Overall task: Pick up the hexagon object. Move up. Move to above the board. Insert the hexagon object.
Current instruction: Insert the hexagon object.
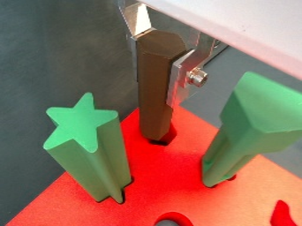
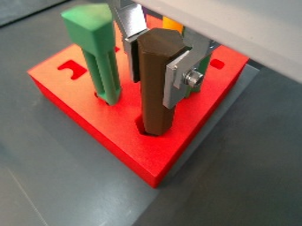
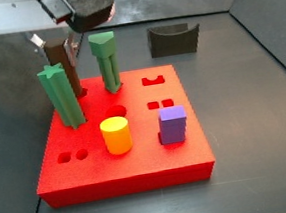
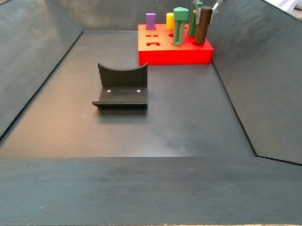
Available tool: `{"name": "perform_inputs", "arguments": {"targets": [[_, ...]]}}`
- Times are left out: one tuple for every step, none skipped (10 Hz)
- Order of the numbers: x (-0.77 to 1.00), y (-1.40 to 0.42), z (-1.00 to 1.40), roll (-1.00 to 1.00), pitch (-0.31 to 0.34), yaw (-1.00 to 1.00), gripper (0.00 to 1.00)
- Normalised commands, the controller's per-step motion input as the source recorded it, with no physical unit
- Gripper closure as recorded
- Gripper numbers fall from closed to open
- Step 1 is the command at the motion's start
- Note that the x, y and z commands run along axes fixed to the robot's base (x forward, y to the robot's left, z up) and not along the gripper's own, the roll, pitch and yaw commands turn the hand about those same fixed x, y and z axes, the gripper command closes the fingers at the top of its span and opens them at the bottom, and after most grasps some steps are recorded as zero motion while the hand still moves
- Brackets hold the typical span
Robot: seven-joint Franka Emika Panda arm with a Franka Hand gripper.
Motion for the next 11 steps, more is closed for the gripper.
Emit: {"name": "perform_inputs", "arguments": {"targets": [[0.0,0.0,-0.49,0.04,0.0,0.06,1.0],[0.01,0.0,-0.64,0.06,0.0,0.09,1.0],[0.23,0.0,-0.63,0.04,0.0,0.07,1.0],[0.4,0.07,-0.61,0.0,0.021,0.06,1.0],[0.45,0.1,-0.59,0.0,0.046,0.05,1.0],[0.44,0.11,-0.55,0.0,0.051,0.05,1.0],[0.35,0.06,-0.5,0.0,0.03,0.02,1.0],[0.01,0.0,-0.56,0.0,-0.003,0.0,1.0],[-0.03,0.0,-0.7,0.04,-0.084,0.0,1.0],[-0.09,-0.01,-0.89,0.12,-0.13,0.0,1.0],[-0.11,-0.01,-0.9,0.15,-0.141,0.0,1.0]]}}
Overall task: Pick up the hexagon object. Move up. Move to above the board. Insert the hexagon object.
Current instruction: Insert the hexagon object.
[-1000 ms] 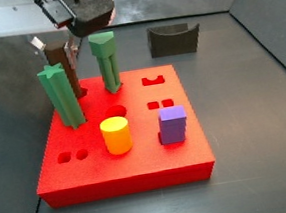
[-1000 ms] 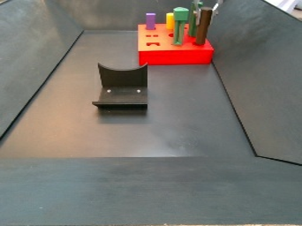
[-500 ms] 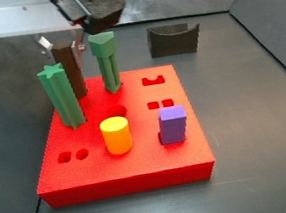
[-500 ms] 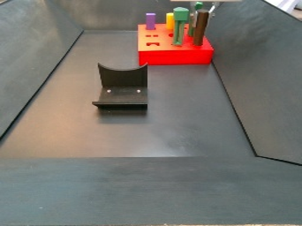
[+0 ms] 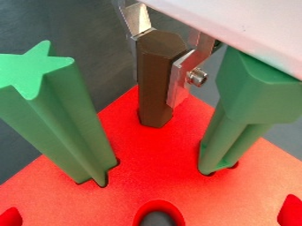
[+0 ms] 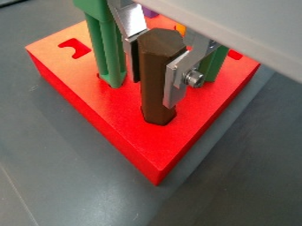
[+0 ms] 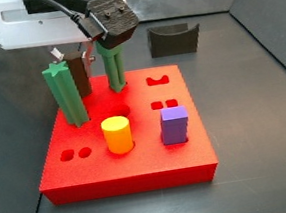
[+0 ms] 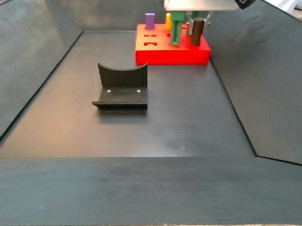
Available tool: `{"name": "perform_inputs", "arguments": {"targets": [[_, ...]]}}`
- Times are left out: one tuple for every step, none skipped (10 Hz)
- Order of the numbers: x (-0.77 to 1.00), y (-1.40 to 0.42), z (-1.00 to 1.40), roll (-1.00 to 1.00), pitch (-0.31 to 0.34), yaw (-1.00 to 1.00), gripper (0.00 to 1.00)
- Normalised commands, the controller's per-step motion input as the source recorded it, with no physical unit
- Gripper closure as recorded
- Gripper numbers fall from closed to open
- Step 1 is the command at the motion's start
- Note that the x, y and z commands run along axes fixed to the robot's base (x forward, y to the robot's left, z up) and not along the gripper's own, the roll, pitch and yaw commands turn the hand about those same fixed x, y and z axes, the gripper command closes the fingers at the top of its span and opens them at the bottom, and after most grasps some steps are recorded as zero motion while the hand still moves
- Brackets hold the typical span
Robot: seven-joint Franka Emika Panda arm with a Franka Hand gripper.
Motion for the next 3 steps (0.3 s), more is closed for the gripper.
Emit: {"name": "perform_inputs", "arguments": {"targets": [[-0.13,0.0,-0.4,0.01,-0.099,0.0,1.0],[0.0,0.0,0.0,0.0,-0.017,0.0,1.0],[0.0,0.0,0.0,0.0,0.0,0.0,1.0]]}}
